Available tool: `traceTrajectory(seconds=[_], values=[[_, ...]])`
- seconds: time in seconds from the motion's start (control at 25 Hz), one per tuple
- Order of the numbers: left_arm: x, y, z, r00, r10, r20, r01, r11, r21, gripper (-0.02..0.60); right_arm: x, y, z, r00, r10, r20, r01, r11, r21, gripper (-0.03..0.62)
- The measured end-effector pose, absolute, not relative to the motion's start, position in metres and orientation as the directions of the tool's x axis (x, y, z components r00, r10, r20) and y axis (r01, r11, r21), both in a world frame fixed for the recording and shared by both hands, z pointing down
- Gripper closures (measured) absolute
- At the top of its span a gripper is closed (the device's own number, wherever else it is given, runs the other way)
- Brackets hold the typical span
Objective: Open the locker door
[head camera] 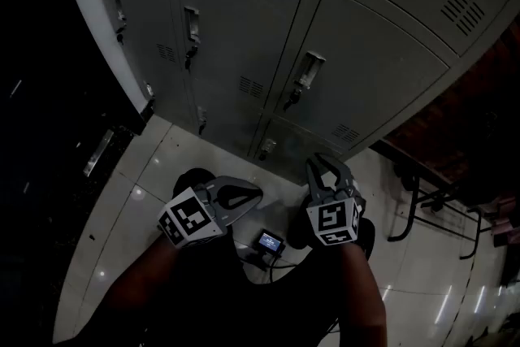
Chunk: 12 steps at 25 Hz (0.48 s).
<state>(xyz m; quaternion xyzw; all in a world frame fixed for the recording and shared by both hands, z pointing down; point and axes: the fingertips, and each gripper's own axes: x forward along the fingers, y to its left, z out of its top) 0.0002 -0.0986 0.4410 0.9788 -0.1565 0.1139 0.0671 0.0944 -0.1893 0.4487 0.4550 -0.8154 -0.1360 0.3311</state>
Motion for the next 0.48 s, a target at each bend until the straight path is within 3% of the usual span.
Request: traceTrajectory(seconds=[0.2,0.32,0.48], values=[[-0.01,-0.103,0.437,0.929,-0.292,0.229,-0.32,-0.942,0.099,0.571,0.074,-0.262,0.435,-0.184,-0.91,0.371,-0.427,0.414,0.804,0.513],[-0.013,-0.103,0.436,0.932,-0.29,0.216,-0.317,-0.943,0.101,0.571,0.06,-0.293,0.424,-0.141,-0.933,0.331,-0.285,0.358,0.889,0.471],[-0.016,-0.104,0.436,0.935,-0.289,0.207,-0.316,-0.943,0.108,0.571,0.045,-0.317,0.43,-0.095,-0.948,0.303,-0.092,0.312,0.946,0.477]])
